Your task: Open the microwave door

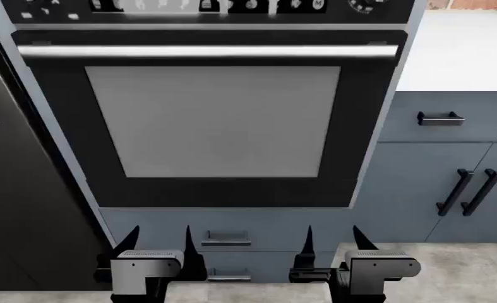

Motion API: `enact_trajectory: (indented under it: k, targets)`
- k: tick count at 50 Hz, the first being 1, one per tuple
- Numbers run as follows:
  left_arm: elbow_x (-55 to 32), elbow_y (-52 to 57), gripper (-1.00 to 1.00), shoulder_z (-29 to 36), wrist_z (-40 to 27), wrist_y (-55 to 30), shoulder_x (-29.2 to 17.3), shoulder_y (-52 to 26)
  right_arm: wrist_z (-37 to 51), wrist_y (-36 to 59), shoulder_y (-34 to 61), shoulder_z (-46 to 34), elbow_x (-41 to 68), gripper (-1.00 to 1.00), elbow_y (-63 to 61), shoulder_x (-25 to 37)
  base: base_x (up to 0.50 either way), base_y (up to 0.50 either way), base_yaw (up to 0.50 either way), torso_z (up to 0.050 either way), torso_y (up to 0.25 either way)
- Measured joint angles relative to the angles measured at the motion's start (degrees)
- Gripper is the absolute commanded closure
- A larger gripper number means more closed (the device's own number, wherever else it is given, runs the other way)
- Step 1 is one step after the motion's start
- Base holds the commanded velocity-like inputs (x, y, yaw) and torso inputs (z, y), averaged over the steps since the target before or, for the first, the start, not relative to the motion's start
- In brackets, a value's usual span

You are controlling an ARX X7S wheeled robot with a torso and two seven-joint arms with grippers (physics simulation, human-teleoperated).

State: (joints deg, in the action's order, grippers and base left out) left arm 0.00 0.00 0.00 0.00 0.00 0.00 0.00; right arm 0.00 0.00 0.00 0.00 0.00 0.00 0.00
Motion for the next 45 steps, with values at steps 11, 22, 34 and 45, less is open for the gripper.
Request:
enact_trajectory:
  k: [11,22,34,45]
  targets:
    - [-1.0,0.4,-1.00,1.6,-1.4,0.4,-1.3,0.3,1.4,-0.4,0.1,-1.8,1.2,-1.00,0.7,1.1,0.00,0.00,0.00,0.000,0.000]
    - [-2.9,2.6,-1.00,2.8,-2.7,2.1,-2.6,0.8,3.5,-1.8,0.3,-3.2,2.6,-1.00,1.2,2.3,0.00,0.00,0.00,0.050,0.000]
    - [-3.8,11.8,-1.00,2.5,-4.7,0.4,-5.0,-2.3,6.4,-0.7,2.2,-2.8,3.2,-1.00,-7.5,4.4,0.00,0.00,0.00,0.050,0.000]
    - [-5.2,26.5,-1.00,1.4,-5.4,-7.7,-8.3,-9.3,8.6,5.8,5.7,-2.3,2.1,-1.00,-24.2,7.1,0.00,0.00,0.00,0.050,0.000]
